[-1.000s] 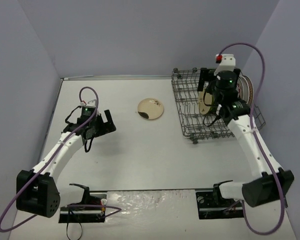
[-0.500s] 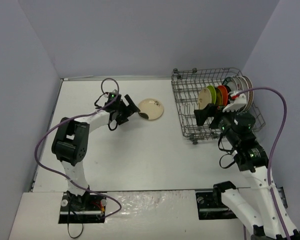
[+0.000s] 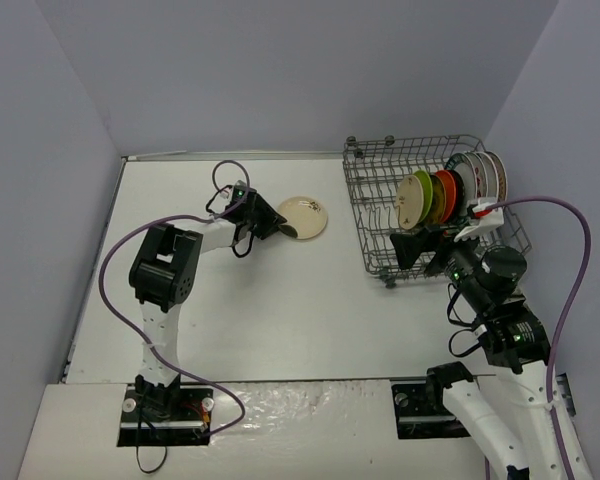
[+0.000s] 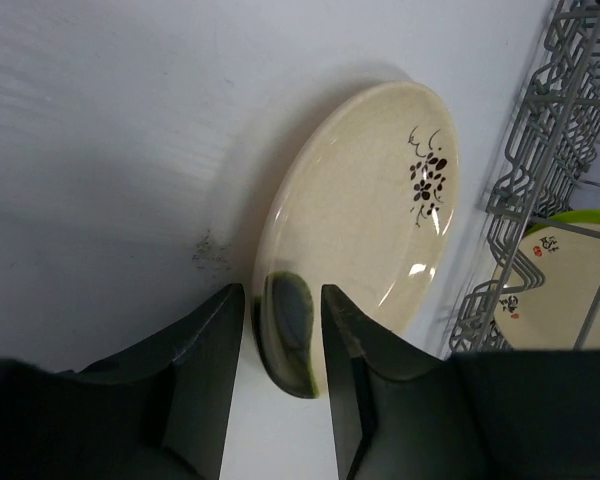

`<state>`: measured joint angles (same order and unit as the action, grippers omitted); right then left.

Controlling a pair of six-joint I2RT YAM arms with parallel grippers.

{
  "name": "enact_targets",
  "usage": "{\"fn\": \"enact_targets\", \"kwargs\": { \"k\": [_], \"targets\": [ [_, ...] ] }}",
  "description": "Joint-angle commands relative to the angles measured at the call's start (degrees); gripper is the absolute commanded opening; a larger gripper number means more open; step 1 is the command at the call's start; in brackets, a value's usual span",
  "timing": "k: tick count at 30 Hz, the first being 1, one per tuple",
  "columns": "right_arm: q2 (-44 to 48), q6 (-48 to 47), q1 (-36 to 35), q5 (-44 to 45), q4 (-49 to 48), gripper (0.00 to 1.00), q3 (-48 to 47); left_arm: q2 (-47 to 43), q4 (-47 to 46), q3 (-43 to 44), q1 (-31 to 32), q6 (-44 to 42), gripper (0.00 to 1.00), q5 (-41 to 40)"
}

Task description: Load the plates into the dish rack

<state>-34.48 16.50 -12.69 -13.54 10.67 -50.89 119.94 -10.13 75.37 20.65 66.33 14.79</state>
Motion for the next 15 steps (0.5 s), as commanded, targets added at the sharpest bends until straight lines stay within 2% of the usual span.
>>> {"fn": "enact_targets", "kwargs": {
  "k": [1,6,9,15],
  "targets": [
    [-0.8,-1.1,0.1,-1.2,-2.0,1.0,-1.7,1.7,1.0,2.4,1.7,0.9,0.25,-3.6],
    [-0.9,-1.2,0.0,-1.7,-1.4,1.0,-1.2,1.5,1.8,1.1,1.8,1.4,0.0,-6.0],
    [-1.4,-1.0,0.0,-1.6,-1.0,1.0,-1.0,-0.2,2.5,-0.1,1.8,0.0,0.0,-6.6],
    [-5.9,1.1,-0.2,-3.8,-1.0,1.0,-2.8,-9.2,2.7,-5.3,1.8,-4.6,0.0,-5.7]
  ]
}}
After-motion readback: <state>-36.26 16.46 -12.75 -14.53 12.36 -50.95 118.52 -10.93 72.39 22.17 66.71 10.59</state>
